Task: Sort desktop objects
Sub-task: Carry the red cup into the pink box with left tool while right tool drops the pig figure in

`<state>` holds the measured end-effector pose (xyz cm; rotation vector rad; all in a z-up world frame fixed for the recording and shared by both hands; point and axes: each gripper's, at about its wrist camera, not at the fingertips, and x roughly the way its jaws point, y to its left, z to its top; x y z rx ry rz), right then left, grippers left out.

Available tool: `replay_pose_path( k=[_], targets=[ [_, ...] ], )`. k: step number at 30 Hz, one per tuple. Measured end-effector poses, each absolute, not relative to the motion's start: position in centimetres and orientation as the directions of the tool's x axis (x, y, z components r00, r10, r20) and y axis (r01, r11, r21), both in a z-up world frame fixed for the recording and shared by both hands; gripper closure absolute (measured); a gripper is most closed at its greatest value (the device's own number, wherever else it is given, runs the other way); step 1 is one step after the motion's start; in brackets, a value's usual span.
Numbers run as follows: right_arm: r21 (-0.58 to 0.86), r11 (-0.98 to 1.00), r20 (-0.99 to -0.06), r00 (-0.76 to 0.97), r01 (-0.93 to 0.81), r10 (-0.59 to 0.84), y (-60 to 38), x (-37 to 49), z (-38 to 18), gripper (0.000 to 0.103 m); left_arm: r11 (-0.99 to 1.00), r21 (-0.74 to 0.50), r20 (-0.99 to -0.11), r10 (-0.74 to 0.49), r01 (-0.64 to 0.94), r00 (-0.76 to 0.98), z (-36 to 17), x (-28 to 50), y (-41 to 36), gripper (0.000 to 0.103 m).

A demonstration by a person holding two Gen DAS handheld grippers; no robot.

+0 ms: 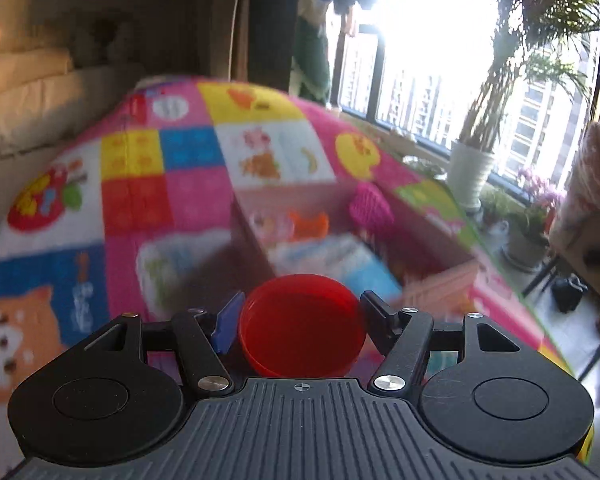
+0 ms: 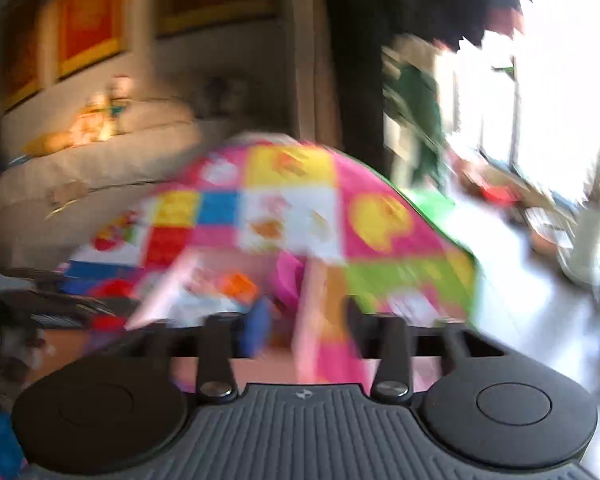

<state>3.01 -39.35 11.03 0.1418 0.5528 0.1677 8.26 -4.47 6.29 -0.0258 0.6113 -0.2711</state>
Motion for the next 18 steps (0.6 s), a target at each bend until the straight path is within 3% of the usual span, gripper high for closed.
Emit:
replay_pose_path(
  k=[4, 6, 8, 12, 13, 16, 18],
  targets=[
    [0.321, 0.937, -0.607, 0.731, -0.134, 0.313, -40.5, -1.1, 5.7, 0.032, 0.962, -0.121, -0.604, -0.267, 0.246, 0.751, 5.1, 7.8, -4.4, 0.034],
    [0.301, 0.933, -0.626, 0.698, -0.196, 0.349, -38.8, -2.6, 4.7, 0.029, 0.959, -0.108, -0.614, -0.273, 0.264, 0.741, 4.9, 7.3, -4.9, 0.034],
    [0.271, 0.927, -0.645, 0.666, -0.259, 0.375, -36.8, -3.2, 4.1, 0.017, 0.954, -0.093, -0.624, -0.278, 0.285, 0.73, 4.7, 6.5, -5.2, 0.034],
    [0.16, 0.921, -0.692, 0.625, -0.356, 0.362, -33.3, -3.5, 3.4, 0.014, 0.951, -0.076, -0.643, -0.276, 0.299, 0.714, 4.3, 4.7, -5.1, 0.034],
    [0.129, 0.925, -0.701, 0.627, -0.357, 0.34, -33.0, -3.8, 3.3, 0.014, 0.951, -0.079, -0.649, -0.276, 0.299, 0.709, 4.2, 4.5, -4.9, 0.034],
    [0.071, 0.932, -0.731, 0.617, -0.355, 0.291, -32.4, -2.9, 2.7, 0.03, 0.951, -0.081, -0.665, -0.276, 0.3, 0.694, 3.6, 4.0, -4.5, 0.034],
    [0.072, 0.933, -0.733, 0.616, -0.352, 0.289, -32.2, -2.6, 2.8, 0.032, 0.951, -0.082, -0.678, -0.274, 0.299, 0.682, 3.2, 3.8, -4.4, 0.034]
  ],
)
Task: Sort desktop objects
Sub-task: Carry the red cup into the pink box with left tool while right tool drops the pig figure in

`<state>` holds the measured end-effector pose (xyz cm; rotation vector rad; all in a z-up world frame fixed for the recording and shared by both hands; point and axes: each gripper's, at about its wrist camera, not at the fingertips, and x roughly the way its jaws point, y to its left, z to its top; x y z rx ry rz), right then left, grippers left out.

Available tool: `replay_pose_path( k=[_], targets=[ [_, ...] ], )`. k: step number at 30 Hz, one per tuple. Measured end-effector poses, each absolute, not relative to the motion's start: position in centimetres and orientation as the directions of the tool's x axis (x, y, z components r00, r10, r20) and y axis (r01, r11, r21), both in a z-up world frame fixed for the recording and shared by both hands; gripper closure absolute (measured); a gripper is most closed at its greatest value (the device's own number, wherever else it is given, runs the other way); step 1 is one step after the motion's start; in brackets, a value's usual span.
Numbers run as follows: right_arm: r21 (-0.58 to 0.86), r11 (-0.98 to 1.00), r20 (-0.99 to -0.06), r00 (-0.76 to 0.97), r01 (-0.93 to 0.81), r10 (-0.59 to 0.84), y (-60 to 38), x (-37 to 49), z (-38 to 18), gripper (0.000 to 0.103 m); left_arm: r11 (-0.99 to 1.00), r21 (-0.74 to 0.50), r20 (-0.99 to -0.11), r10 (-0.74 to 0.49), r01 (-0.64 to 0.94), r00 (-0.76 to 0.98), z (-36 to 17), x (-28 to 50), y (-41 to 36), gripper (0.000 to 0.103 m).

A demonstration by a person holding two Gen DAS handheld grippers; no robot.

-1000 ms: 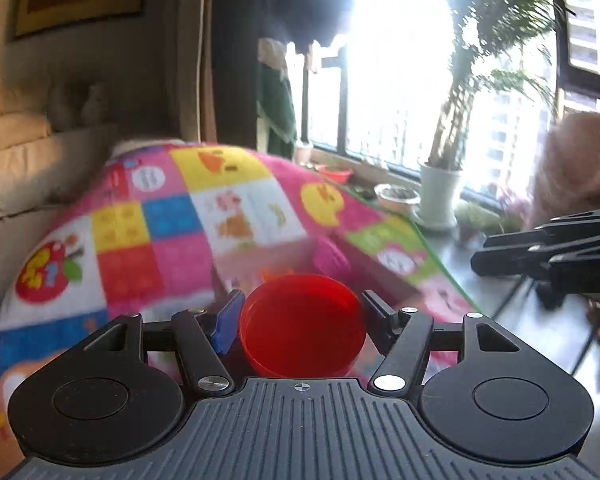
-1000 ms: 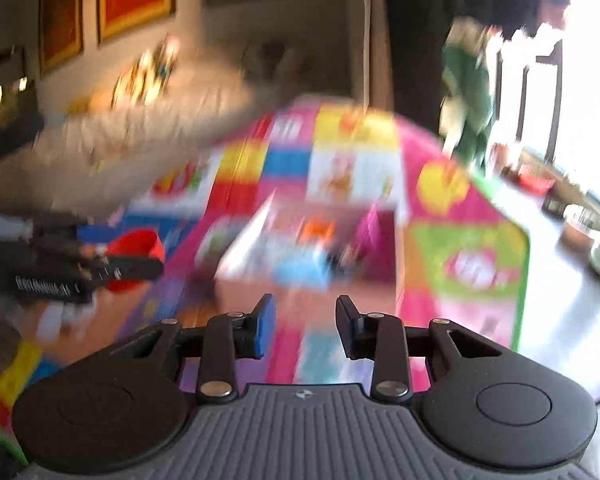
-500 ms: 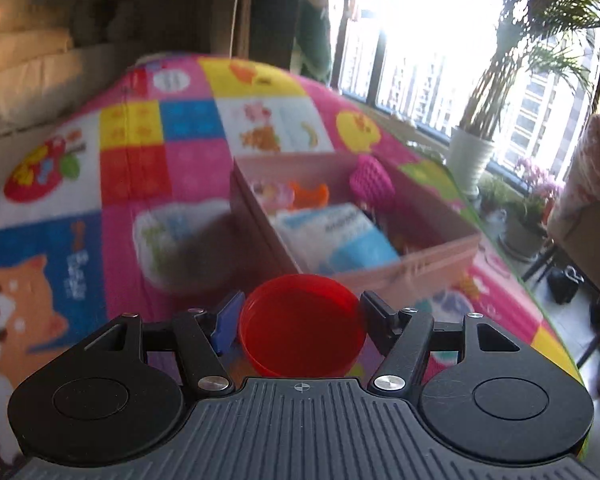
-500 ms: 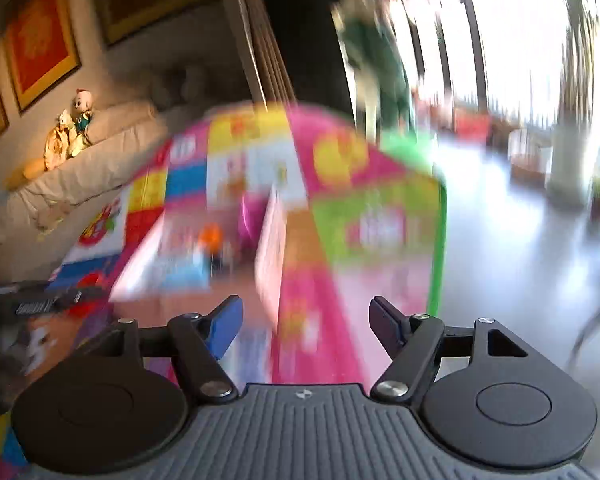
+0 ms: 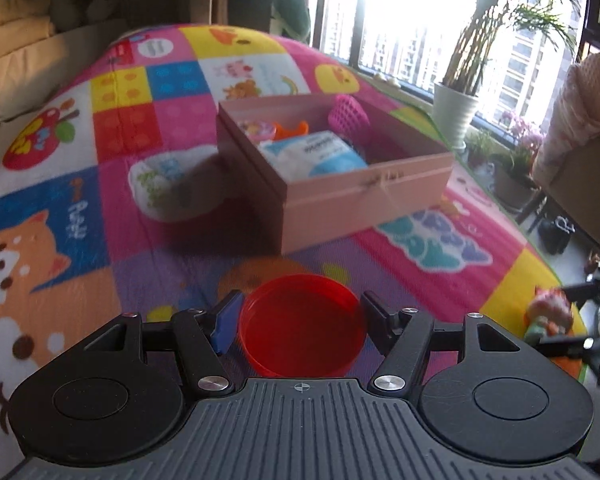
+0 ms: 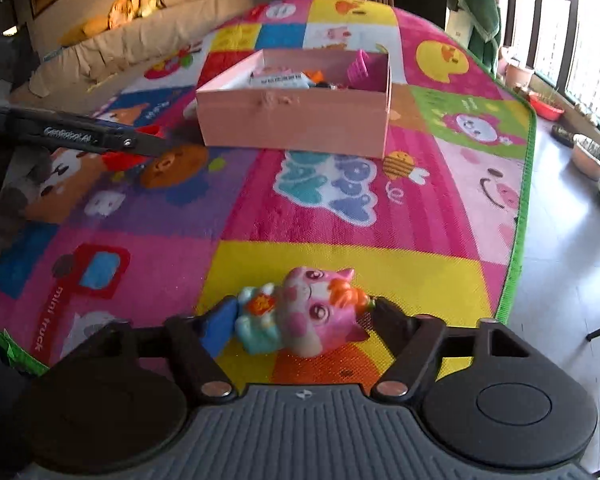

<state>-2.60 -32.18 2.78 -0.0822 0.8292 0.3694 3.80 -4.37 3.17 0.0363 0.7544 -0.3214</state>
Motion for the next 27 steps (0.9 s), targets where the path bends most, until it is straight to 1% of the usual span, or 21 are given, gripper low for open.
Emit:
replay_pose_path(
  k=[3, 5, 8, 12, 15, 19, 21, 22, 23, 24, 25, 27],
  targets=[
    [0.058, 0.927, -0.726, 0.622, -0.37, 0.293, -31.9, -2.6, 3.4, 0.034, 0.947, -0.093, -0.685, -0.285, 0.308, 0.671, 3.2, 3.6, -4.2, 0.034],
    [0.049, 0.924, -0.707, 0.64, -0.379, 0.3, -32.1, -2.7, 4.7, 0.035, 0.943, -0.103, -0.663, -0.302, 0.316, 0.685, 4.2, 3.6, -4.2, 0.034],
    [0.024, 0.928, -0.633, 0.713, -0.371, 0.302, -32.8, -1.8, 8.4, 0.035, 0.939, -0.114, -0.584, -0.328, 0.325, 0.743, 6.9, 4.1, -4.2, 0.034],
    [0.048, 0.94, -0.494, 0.81, -0.338, 0.317, -33.8, 1.9, 14.4, 0.035, 0.937, -0.104, -0.463, -0.343, 0.334, 0.818, 10.1, 6.6, -5.0, 0.034],
    [0.079, 0.936, -0.441, 0.83, -0.342, 0.34, -33.2, 6.2, 17.0, 0.034, 0.937, -0.1, -0.432, -0.343, 0.334, 0.834, 10.8, 9.5, -6.5, 0.034],
    [0.097, 0.935, -0.426, 0.834, -0.342, 0.349, -30.1, 13.0, 17.8, 0.034, 0.951, -0.088, -0.43, -0.304, 0.295, 0.85, 10.3, 13.6, -8.3, 0.033],
    [0.105, 0.938, -0.427, 0.837, -0.329, 0.342, -28.3, 16.5, 17.3, 0.034, 0.959, -0.089, -0.457, -0.279, 0.269, 0.845, 9.4, 15.5, -8.6, 0.023],
    [0.117, 0.938, -0.439, 0.83, -0.326, 0.344, -27.5, 18.3, 16.7, 0.028, 0.964, -0.092, -0.474, -0.262, 0.249, 0.841, 8.9, 16.0, -8.3, 0.017],
    [0.126, 0.941, -0.459, 0.823, -0.313, 0.335, -27.0, 19.5, 16.1, 0.019, 0.968, -0.099, -0.49, -0.247, 0.229, 0.836, 8.5, 16.2, -7.8, 0.015],
    [0.141, 0.95, -0.48, 0.82, -0.28, 0.313, -26.7, 20.8, 15.3, 0.019, 0.969, -0.115, -0.503, -0.246, 0.217, 0.828, 8.0, 16.0, -7.2, 0.013],
    [0.158, 0.954, -0.498, 0.813, -0.255, 0.3, -26.8, 21.6, 14.4, 0.019, 0.967, -0.129, -0.512, -0.255, 0.22, 0.82, 7.6, 15.5, -6.3, 0.009],
    [0.194, 0.952, -0.53, 0.791, -0.238, 0.306, -27.3, 21.9, 12.4, 0.019, 0.97, -0.111, -0.534, -0.243, 0.218, 0.81, 6.6, 14.2, -5.2, 0.007]
  ],
)
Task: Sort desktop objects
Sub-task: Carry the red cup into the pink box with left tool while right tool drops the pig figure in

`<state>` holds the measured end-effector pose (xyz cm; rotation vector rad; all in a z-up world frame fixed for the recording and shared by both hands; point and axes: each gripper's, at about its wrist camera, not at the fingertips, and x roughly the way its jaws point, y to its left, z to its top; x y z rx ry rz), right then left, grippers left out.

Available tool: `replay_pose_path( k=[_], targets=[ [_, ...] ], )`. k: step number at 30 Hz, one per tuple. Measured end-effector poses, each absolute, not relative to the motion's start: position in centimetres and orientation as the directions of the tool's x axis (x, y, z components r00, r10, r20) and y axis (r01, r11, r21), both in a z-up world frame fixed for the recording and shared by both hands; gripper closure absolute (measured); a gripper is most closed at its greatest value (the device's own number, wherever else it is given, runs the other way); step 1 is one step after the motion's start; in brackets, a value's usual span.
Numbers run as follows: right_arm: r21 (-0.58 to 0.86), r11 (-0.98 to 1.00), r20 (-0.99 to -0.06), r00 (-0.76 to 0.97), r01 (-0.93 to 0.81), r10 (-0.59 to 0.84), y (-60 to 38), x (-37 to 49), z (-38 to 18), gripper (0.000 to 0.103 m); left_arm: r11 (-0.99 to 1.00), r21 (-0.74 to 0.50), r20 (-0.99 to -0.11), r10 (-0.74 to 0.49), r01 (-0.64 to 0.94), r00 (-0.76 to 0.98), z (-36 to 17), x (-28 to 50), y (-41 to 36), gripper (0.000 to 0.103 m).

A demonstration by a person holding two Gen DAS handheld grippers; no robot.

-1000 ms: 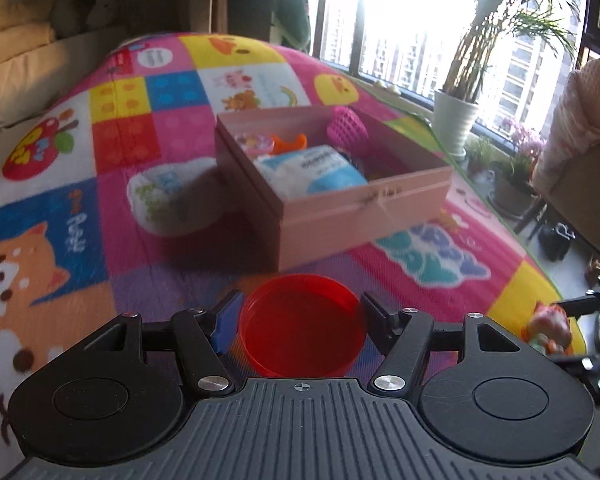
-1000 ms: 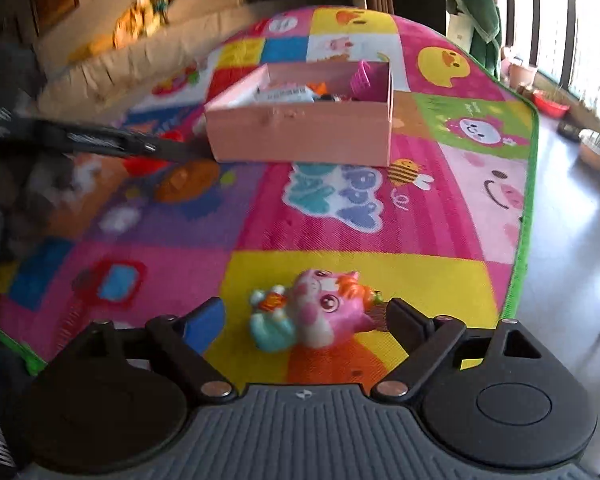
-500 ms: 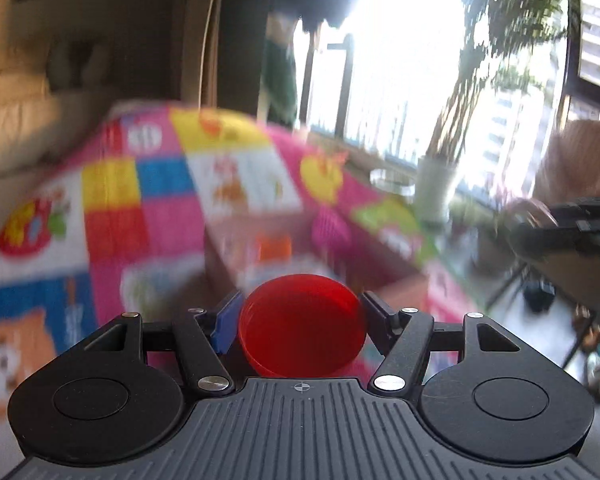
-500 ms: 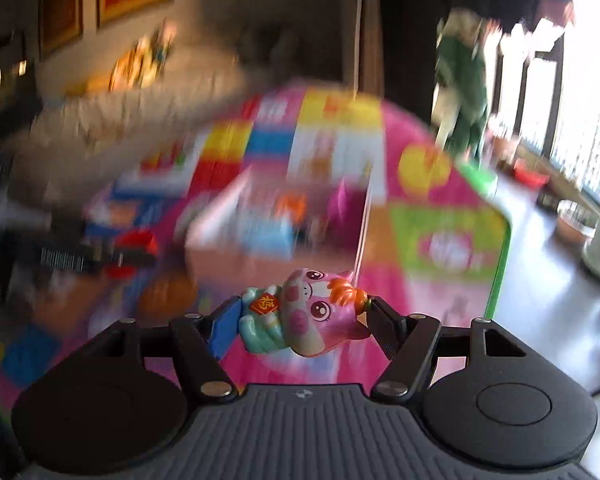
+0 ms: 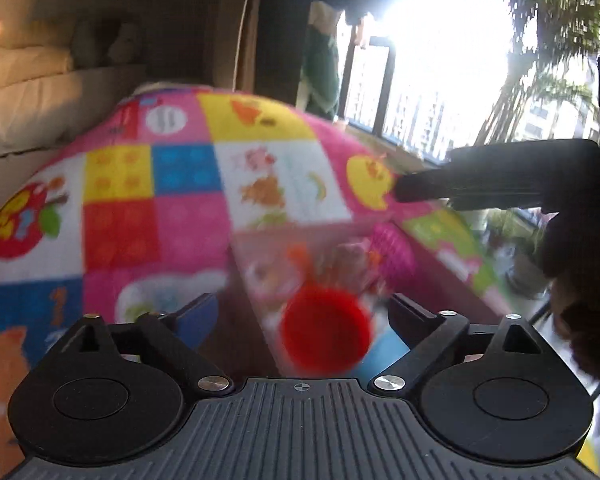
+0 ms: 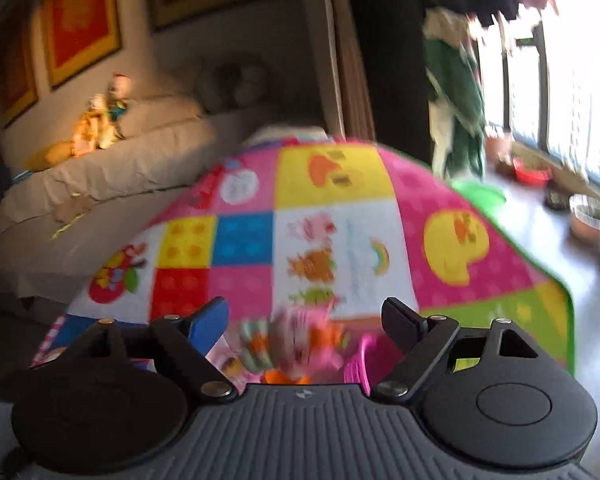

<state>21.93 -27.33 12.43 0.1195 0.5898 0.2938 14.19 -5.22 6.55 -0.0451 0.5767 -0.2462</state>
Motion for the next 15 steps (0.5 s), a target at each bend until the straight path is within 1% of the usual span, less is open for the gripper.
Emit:
replay_pose_path(
  k=[3, 7, 10, 13, 14, 15],
  targets=[
    [0.232, 0.955, -0.576, 0.766, -0.183, 0.286, -29.1, 21.1, 9.3, 0.019, 0.972, -0.082, -0.591, -0.224, 0.219, 0.775, 4.7, 13.1, -4.4, 0.007],
    [0.295, 0.95, -0.627, 0.729, -0.104, 0.275, -31.4, 20.1, 6.2, 0.019, 0.969, -0.136, -0.593, -0.246, 0.206, 0.767, 4.4, 12.8, -3.6, 0.006],
    [0.297, 0.952, -0.656, 0.707, -0.08, 0.264, -32.1, 19.8, 4.8, 0.02, 0.964, -0.165, -0.595, -0.267, 0.209, 0.758, 4.6, 12.7, -3.3, 0.006],
    [0.352, 0.932, -0.678, 0.663, -0.089, 0.319, -32.1, 20.0, 3.7, 0.02, 0.965, -0.161, -0.588, -0.261, 0.206, 0.766, 4.8, 12.5, -3.0, 0.006],
    [0.375, 0.923, -0.68, 0.651, -0.089, 0.339, -31.9, 20.1, 3.5, 0.017, 0.965, -0.166, -0.585, -0.261, 0.201, 0.768, 4.9, 12.4, -2.7, 0.006],
    [0.371, 0.926, -0.677, 0.66, -0.076, 0.325, -31.5, 20.0, 3.4, 0.016, 0.965, -0.169, -0.581, -0.26, 0.198, 0.771, 5.0, 12.3, -2.4, 0.006]
  ],
)
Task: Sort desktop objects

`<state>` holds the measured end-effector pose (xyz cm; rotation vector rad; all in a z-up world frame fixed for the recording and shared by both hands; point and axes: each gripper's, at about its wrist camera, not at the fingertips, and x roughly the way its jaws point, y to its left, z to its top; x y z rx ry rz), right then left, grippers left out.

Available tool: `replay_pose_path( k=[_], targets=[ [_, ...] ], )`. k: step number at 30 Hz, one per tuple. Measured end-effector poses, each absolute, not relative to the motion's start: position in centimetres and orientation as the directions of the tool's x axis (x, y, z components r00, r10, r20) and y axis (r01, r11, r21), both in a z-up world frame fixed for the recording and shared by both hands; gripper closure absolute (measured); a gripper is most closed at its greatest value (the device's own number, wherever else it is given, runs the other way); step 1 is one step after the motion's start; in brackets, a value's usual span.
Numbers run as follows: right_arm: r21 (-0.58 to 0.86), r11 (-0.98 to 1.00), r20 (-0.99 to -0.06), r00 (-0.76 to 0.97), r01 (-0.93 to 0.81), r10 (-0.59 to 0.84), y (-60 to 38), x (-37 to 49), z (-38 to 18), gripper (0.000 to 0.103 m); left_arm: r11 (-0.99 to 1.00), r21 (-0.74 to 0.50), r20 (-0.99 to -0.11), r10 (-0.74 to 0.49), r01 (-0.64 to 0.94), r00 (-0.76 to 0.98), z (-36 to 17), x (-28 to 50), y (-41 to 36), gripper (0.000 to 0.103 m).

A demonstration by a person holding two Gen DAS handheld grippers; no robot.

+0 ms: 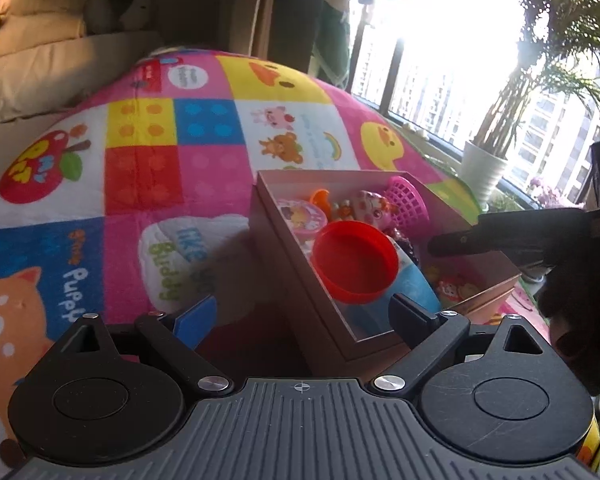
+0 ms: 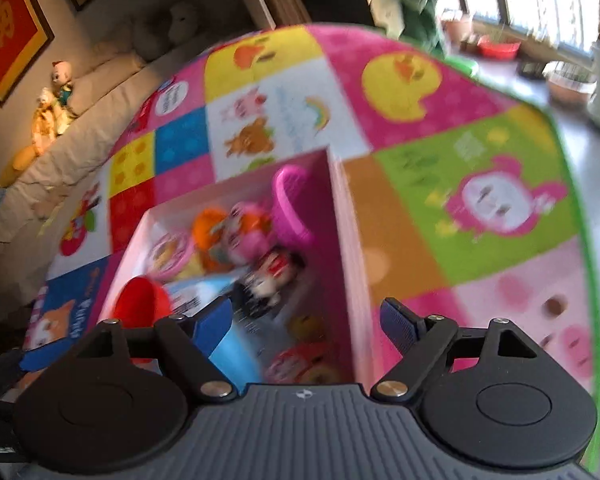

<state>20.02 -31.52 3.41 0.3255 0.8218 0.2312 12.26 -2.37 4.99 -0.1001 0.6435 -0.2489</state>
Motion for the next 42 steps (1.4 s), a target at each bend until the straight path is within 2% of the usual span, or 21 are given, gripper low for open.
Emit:
replay_pose_path(
  k=[5, 9, 13, 18, 21, 22, 23, 25, 31, 35, 37, 42],
  targets=[
    [0.364, 0.929, -0.675, 0.667, -0.072, 0.316, -28.8, 20.6, 3.5, 0.013, 0.969, -0.16, -0.551, -0.247, 0.19, 0.797, 5.3, 10.6, 0.1, 0.003],
    [0.388, 0.913, -0.659, 0.655, -0.125, 0.369, -25.2, 21.8, 3.5, 0.013, 0.976, -0.132, -0.572, -0.218, 0.174, 0.791, 4.5, 9.6, 1.6, 0.003],
    [0.369, 0.915, -0.647, 0.662, -0.164, 0.379, -21.8, 22.8, 3.5, 0.013, 0.99, -0.069, -0.585, -0.139, 0.122, 0.799, 3.7, 8.9, 2.3, 0.001],
    [0.266, 0.951, -0.642, 0.707, -0.158, 0.297, -20.3, 21.7, 3.5, 0.014, 0.999, -0.018, -0.58, -0.046, 0.044, 0.813, 2.6, 8.2, 2.9, 0.0],
    [0.277, 0.953, -0.589, 0.761, -0.125, 0.271, -21.7, 18.5, 4.4, 0.013, 1.0, -0.013, -0.611, -0.024, 0.02, 0.792, 1.6, 8.1, 2.6, 0.0],
    [0.279, 0.953, -0.571, 0.777, -0.122, 0.266, -22.1, 17.3, 4.7, 0.012, 1.0, -0.013, -0.623, -0.012, 0.005, 0.782, 1.2, 8.2, 2.4, 0.0],
    [0.272, 0.955, -0.555, 0.791, -0.117, 0.255, -22.5, 15.8, 4.9, 0.003, 1.0, -0.011, -0.632, 0.01, -0.022, 0.775, 0.8, 8.3, 2.3, 0.0],
    [0.268, 0.957, -0.545, 0.802, -0.109, 0.244, -23.0, 13.6, 4.9, 0.0, 0.998, -0.003, -0.643, 0.048, -0.065, 0.764, 0.2, 8.6, 2.3, 0.0],
    [0.179, 0.974, -0.615, 0.757, -0.14, 0.222, -21.9, 8.8, 2.3, 0.0, 0.994, 0.008, -0.636, 0.09, -0.109, 0.766, -0.7, 8.5, 1.7, 0.0],
    [0.055, 0.988, -0.685, 0.714, -0.141, 0.14, -19.6, 9.2, 0.0, 0.0, 0.994, 0.026, -0.638, 0.102, -0.11, 0.764, -0.7, 8.6, 1.5, 0.0],
    [-0.002, 0.987, -0.69, 0.714, -0.162, 0.116, -18.6, 9.9, -0.1, 0.0, 0.994, 0.022, -0.637, 0.098, -0.109, 0.764, -0.7, 8.6, 1.5, 0.0],
    [0.008, 0.985, -0.682, 0.72, -0.173, 0.132, -18.5, 11.3, -0.3, 0.0, 0.994, 0.022, -0.637, 0.097, -0.109, 0.764, -0.8, 8.6, 1.6, 0.0]
  ],
)
